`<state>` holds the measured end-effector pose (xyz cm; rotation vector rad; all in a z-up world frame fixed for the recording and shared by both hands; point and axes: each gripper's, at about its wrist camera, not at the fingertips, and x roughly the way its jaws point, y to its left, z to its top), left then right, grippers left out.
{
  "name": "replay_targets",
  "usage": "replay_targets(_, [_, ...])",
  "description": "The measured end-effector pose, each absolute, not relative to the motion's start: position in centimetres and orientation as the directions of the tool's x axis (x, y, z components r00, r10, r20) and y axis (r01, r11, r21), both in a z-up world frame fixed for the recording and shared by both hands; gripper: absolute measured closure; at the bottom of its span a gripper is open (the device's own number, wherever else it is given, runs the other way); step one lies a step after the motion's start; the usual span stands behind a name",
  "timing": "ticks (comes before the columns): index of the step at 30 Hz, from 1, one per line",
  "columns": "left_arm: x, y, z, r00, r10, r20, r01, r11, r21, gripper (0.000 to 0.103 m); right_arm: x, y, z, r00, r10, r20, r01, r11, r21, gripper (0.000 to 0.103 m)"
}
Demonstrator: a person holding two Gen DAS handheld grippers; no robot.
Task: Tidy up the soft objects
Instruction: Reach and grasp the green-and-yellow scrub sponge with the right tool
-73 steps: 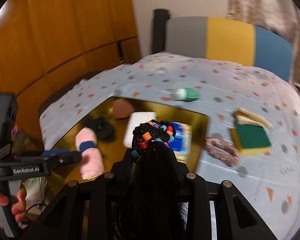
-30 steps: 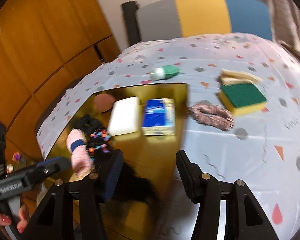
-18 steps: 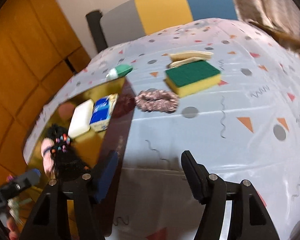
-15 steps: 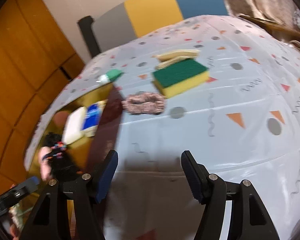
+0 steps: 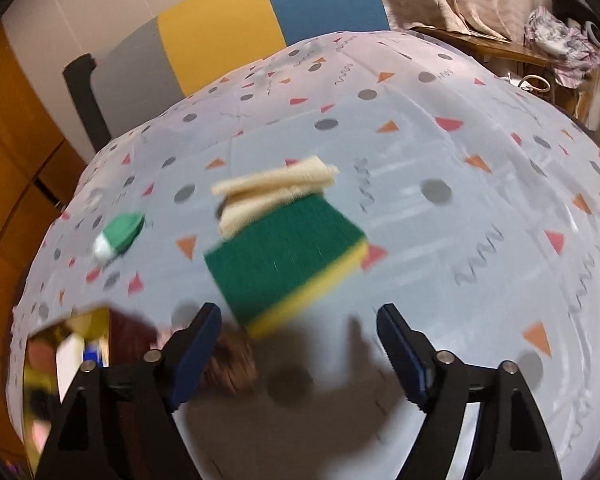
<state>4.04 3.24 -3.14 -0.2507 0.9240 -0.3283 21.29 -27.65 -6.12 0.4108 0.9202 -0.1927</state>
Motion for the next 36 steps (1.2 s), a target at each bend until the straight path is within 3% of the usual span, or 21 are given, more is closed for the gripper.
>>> replay_targets(7, [4.4, 4.1, -3.7, 0.544, -0.39, -0.743, 0.143, 0.916, -0.375, 0.051, 27.7, -26.3, -7.2, 0.503, -0.024, -0.864, 0.41, 0.886, 0.214, 0.006])
replay_targets(13, [4.7, 4.5, -4.1, 0.537, -0.384, -0.751, 0.123, 0.916, -0.381, 0.051, 29.1, -25.5, -7.8, 0.466, -0.106, -0.879, 0.373, 0.924, 0.087, 0.006])
replay_targets(19, [4.5, 4.2, -4.3, 0.535, -0.379, -0.755, 0.125, 0.919, -0.374, 0.051, 25.8, -28.6, -8.5, 0.477, -0.092, -0.874, 0.334, 0.939, 0.083, 0.008])
replay_targets(23, [4.4, 3.5, -4.1, 0.542, -0.371, -0.754, 0.136, 0.924, -0.357, 0.051, 23.3, -32.0, -9.5, 0.445, -0.079, -0.892, 0.332, 0.94, 0.082, 0.034])
replay_targets(26, [4.3, 2.7, -4.0, 0.539, -0.372, -0.756, 0.149, 0.925, -0.349, 0.051, 21.1, -34.3, -9.3, 0.483, -0.059, -0.874, 0.31, 0.945, 0.107, 0.037])
replay_targets(28, [4.2, 2.2, -3.8, 0.541, -0.375, -0.753, 0.155, 0.924, -0.349, 0.051, 20.1, -35.0, -8.4, 0.538, -0.028, -0.842, 0.268, 0.953, 0.14, 0.032])
replay_targets(30, [4.2, 1.6, -3.6, 0.543, -0.379, -0.749, 0.163, 0.923, -0.349, 0.051, 19.9, -34.8, -7.5, 0.569, -0.035, -0.822, 0.244, 0.961, 0.128, 0.011])
replay_targets(36, [3.5, 0.7, -2.6, 0.551, -0.369, -0.748, 0.179, 0.928, -0.326, 0.051, 23.8, -33.0, -6.2, 0.599, -0.074, -0.797, 0.165, 0.986, 0.032, 0.009])
